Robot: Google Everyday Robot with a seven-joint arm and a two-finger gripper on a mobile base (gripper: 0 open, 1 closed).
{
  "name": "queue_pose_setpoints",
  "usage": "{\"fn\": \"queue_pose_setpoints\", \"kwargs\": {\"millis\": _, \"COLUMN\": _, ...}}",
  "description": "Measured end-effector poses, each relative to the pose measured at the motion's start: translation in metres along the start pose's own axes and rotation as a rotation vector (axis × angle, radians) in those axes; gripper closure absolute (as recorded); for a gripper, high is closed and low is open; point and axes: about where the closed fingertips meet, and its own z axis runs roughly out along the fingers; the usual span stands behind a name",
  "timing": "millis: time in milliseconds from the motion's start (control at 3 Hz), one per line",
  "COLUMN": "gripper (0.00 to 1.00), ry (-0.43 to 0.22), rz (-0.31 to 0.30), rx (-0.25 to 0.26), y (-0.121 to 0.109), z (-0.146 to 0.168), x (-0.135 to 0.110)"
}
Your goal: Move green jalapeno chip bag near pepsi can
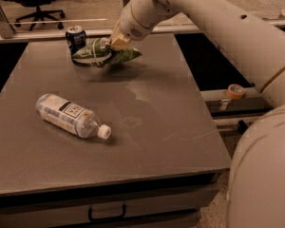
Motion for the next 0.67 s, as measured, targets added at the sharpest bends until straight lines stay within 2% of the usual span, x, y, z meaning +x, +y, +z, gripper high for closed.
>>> {"fn": "queue_pose_setpoints", "kwargs": {"millis": 333, "gripper": 0.12, "ry": 0.002, "rz": -0.005, "rx": -0.003, "y": 0.0032, "z": 0.0054, "x": 0.0015}}
{"fn": "queue_pose_setpoints", "kwargs": {"millis": 667, "gripper": 0.00, "ry": 0.013, "rz": -0.018, "rx": -0.004, "y": 0.0103, "z": 0.0051, "x": 0.0019}}
